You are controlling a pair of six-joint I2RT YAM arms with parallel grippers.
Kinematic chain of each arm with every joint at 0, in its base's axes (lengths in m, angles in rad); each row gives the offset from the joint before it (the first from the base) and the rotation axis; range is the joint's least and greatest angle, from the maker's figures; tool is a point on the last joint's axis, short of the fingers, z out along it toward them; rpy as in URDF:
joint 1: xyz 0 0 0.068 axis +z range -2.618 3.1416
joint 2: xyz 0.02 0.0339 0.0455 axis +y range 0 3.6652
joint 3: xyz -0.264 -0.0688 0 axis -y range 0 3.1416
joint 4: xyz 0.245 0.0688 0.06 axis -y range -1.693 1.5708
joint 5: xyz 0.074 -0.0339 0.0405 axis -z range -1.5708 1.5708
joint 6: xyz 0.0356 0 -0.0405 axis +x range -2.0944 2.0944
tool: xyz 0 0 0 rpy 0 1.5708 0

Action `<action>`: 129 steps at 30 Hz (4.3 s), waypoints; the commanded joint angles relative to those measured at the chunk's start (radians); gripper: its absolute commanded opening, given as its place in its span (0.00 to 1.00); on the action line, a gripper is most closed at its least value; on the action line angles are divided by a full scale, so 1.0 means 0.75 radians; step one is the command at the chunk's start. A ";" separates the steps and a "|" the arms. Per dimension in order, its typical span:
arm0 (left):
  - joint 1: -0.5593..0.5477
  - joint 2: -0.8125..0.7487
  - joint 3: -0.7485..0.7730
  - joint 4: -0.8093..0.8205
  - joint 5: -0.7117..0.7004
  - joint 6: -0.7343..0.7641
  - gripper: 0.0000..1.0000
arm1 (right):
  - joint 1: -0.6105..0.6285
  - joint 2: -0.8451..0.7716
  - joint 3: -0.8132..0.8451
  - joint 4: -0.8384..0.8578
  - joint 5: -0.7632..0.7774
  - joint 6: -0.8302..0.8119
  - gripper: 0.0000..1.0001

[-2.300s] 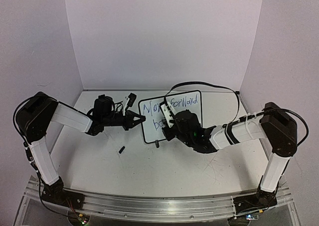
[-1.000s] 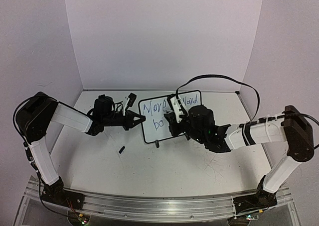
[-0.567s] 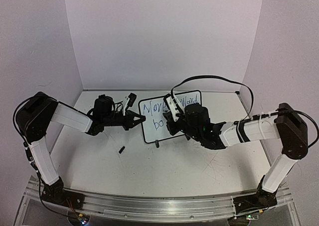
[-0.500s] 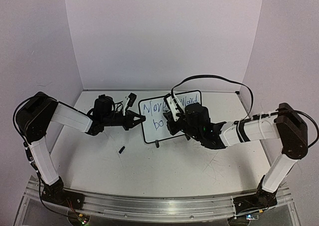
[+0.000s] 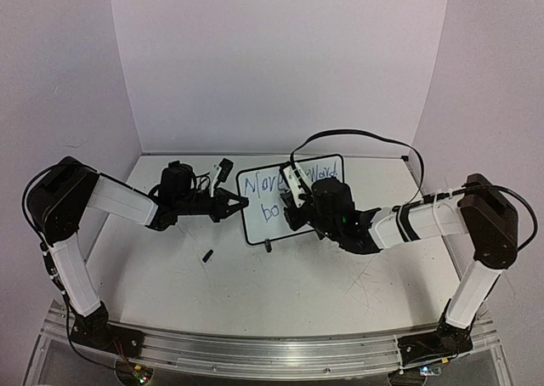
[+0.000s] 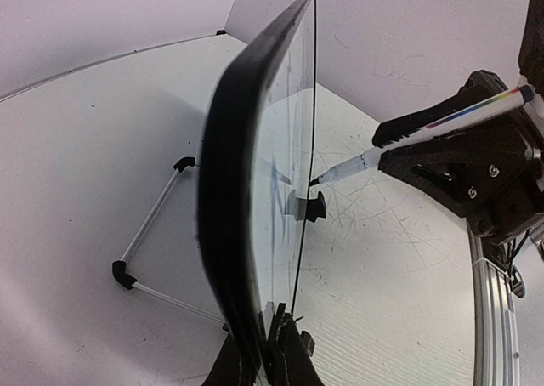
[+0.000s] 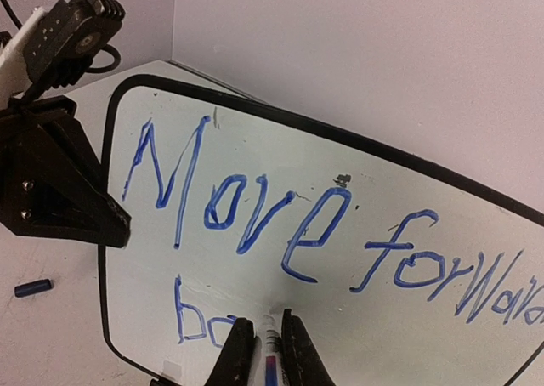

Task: Write a sentence on the whiteboard
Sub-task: Write on the whiteboard with the whiteboard marker without the cap.

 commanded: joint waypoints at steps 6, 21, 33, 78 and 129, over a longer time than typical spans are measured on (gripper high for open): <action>0.024 0.024 0.022 -0.112 -0.259 0.119 0.00 | -0.003 0.036 0.077 0.076 0.068 -0.016 0.00; 0.024 0.020 0.021 -0.115 -0.259 0.121 0.00 | -0.003 0.060 0.040 0.059 0.065 0.029 0.00; 0.024 0.020 0.022 -0.116 -0.258 0.120 0.00 | 0.001 0.060 -0.054 0.043 0.052 0.118 0.00; 0.022 0.012 0.021 -0.120 -0.254 0.126 0.00 | -0.033 0.040 0.019 0.017 0.135 0.117 0.00; 0.022 0.014 0.022 -0.124 -0.249 0.127 0.00 | -0.075 0.023 -0.055 -0.062 0.173 0.190 0.00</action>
